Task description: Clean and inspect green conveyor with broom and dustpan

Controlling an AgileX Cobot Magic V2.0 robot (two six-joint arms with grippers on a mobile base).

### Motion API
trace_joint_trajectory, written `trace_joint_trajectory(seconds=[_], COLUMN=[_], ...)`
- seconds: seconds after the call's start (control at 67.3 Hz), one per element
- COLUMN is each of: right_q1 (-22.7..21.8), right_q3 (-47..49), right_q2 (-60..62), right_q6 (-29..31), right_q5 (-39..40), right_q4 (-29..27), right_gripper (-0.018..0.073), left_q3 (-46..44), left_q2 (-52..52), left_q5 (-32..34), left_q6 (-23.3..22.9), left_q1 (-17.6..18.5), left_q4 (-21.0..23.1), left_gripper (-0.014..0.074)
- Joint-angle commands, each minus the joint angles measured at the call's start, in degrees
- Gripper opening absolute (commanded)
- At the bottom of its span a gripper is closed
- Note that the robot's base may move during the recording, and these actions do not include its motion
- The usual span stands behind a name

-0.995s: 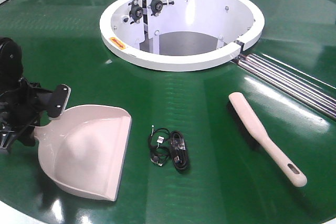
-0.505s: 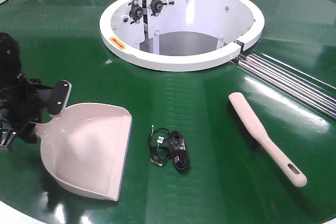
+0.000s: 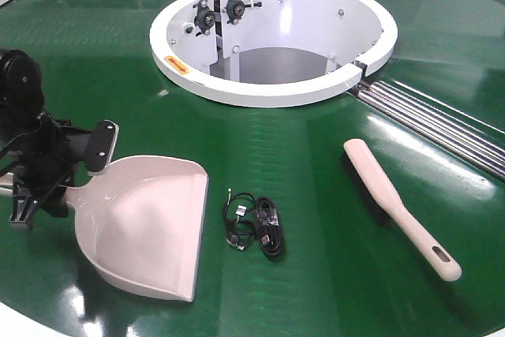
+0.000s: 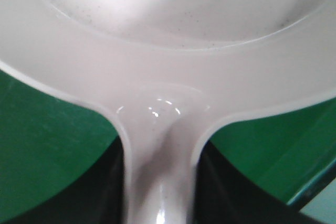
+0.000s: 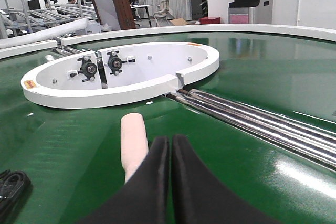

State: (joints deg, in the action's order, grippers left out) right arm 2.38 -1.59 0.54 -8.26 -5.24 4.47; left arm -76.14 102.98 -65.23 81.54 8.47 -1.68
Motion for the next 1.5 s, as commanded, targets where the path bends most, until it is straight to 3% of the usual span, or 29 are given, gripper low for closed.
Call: trace_joint_trajectory(seconds=[0.0, 0.178, 1.485], right_q1=[0.0, 0.0, 0.0], right_q3=[-1.2, -1.2, -1.2], right_q2=[1.1, 1.1, 1.1], right_q6=[0.0, 0.0, 0.0], right_q5=[4.3, 4.3, 4.3], right_q4=[0.8, 0.8, 0.8], right_gripper=[-0.001, -0.001, -0.001], left_q3=[-1.6, -1.6, -1.6], left_q2=[-3.1, -2.8, -2.8], left_q5=[0.4, 0.5, 0.1], left_q6=[-0.9, -3.8, -3.7], left_q1=[0.5, 0.5, 1.2], left_q4=[3.2, 3.4, 1.7], left_gripper=[-0.0008, -0.0008, -0.0008])
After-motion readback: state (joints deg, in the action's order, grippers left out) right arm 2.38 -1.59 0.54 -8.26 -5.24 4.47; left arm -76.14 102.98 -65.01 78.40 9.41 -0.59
